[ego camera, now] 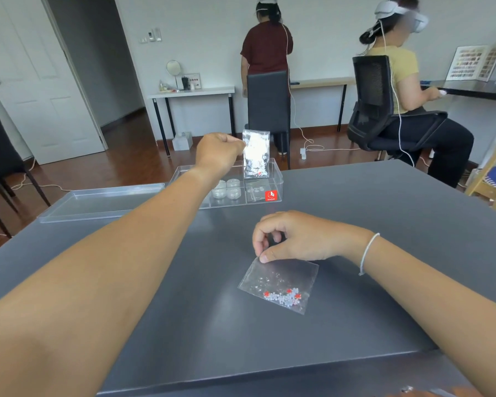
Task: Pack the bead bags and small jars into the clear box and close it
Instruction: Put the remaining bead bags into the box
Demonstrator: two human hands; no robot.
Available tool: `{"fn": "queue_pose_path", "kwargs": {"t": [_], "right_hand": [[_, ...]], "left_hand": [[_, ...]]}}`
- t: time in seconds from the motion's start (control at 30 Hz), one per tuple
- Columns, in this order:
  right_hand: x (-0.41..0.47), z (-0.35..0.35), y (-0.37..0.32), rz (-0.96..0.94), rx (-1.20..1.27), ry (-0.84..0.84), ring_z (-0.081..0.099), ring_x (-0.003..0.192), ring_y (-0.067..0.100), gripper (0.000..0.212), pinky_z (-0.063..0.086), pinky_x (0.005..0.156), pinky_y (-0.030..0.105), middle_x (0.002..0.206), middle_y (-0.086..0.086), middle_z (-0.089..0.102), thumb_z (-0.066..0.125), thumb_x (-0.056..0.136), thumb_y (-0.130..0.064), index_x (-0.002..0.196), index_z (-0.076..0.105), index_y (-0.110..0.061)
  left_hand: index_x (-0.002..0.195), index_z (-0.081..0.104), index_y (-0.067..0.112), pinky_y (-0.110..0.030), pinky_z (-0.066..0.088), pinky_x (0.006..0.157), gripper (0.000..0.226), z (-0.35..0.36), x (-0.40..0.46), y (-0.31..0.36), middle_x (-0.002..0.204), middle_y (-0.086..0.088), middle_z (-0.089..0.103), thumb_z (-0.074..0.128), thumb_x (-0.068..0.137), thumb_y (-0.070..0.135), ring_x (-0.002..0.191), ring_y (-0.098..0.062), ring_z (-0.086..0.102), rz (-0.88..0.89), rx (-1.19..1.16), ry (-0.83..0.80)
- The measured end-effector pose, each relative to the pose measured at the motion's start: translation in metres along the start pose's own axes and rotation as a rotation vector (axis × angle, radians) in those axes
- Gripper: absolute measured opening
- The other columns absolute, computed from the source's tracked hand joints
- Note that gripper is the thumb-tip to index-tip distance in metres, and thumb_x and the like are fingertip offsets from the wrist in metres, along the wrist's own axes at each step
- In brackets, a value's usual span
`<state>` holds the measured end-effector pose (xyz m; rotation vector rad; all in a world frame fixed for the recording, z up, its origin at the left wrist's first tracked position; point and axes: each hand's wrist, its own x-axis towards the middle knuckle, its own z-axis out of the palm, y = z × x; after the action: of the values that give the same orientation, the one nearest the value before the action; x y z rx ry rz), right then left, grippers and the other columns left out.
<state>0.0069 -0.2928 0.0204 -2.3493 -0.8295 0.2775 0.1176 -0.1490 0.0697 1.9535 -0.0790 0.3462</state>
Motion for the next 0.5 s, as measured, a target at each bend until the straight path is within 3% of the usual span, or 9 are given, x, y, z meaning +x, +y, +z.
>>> {"fn": "queue_pose_path", "kwargs": {"t": [0.17, 0.27, 0.4, 0.5], "right_hand": [[0.0, -0.001, 0.001, -0.001, 0.038, 0.025, 0.042, 0.06, 0.007, 0.022, 0.039, 0.059, 0.017, 0.068, -0.02, 0.056, 0.066, 0.08, -0.019, 0.066, 0.057, -0.033], [0.0, -0.002, 0.001, -0.002, 0.085, 0.044, 0.041, 0.051, 0.002, 0.021, 0.035, 0.052, 0.007, 0.065, -0.018, 0.056, 0.066, 0.08, -0.015, 0.068, 0.058, -0.03], [0.0, -0.002, 0.001, 0.008, 0.1, 0.044, 0.047, 0.051, -0.004, 0.015, 0.037, 0.054, 0.004, 0.069, -0.012, 0.058, 0.065, 0.082, -0.013, 0.074, 0.059, -0.024], [0.001, -0.004, 0.004, 0.025, 0.122, 0.063, 0.049, 0.055, -0.002, 0.019, 0.04, 0.06, 0.01, 0.07, -0.009, 0.06, 0.064, 0.082, -0.014, 0.072, 0.057, -0.028]], "left_hand": [[0.058, 0.062, 0.017, -0.023, 0.043, 0.068, 0.019, 0.007, 0.006, -0.009, 0.071, 0.003, 0.062, 0.063, 0.078, 0.015, 0.076, -0.016, 0.057, -0.001, 0.12, -0.093], [0.064, 0.064, 0.019, -0.024, 0.041, 0.069, 0.013, 0.01, 0.005, -0.014, 0.065, -0.002, 0.057, 0.061, 0.077, 0.016, 0.071, -0.02, 0.049, 0.03, 0.272, -0.114], [0.069, 0.064, 0.018, -0.033, 0.049, 0.083, 0.011, 0.008, 0.003, -0.017, 0.078, -0.005, 0.063, 0.056, 0.076, 0.016, 0.078, -0.023, 0.053, 0.06, 0.487, -0.128], [0.06, 0.062, 0.02, -0.032, 0.05, 0.076, 0.019, 0.002, 0.001, -0.018, 0.076, -0.006, 0.068, 0.053, 0.076, 0.015, 0.081, -0.031, 0.056, 0.067, 0.509, -0.121]]}}
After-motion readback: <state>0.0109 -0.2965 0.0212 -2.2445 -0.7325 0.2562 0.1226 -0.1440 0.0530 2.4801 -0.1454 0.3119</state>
